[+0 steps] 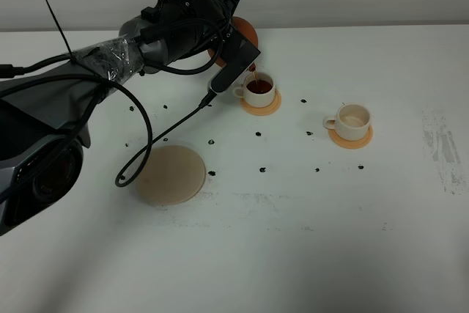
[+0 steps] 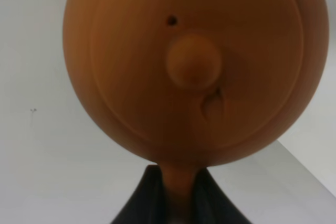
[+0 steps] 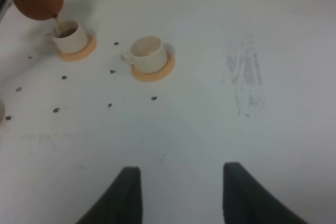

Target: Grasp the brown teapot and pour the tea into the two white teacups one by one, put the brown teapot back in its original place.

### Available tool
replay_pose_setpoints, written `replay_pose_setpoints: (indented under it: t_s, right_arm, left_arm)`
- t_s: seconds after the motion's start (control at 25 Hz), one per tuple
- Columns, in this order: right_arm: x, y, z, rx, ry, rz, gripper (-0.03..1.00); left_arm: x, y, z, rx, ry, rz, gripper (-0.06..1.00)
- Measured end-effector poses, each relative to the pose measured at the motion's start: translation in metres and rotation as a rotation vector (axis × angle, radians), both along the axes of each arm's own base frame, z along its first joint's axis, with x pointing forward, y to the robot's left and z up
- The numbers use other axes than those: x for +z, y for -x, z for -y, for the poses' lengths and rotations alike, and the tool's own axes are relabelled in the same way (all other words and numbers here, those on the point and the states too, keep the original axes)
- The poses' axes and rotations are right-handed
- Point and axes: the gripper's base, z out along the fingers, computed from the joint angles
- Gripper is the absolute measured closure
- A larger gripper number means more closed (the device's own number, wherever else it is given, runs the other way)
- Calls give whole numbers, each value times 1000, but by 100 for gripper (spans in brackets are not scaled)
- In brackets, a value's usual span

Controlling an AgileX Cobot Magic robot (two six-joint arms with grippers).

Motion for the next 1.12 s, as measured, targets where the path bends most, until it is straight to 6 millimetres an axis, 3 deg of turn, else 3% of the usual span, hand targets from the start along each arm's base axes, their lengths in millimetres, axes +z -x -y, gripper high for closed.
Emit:
replay_pose_setpoints:
  t_s: [1.12]
  right_arm:
    - [0, 0, 0, 0, 1, 0, 58]
  left_arm:
    - [2, -1, 2, -52, -49, 30, 82]
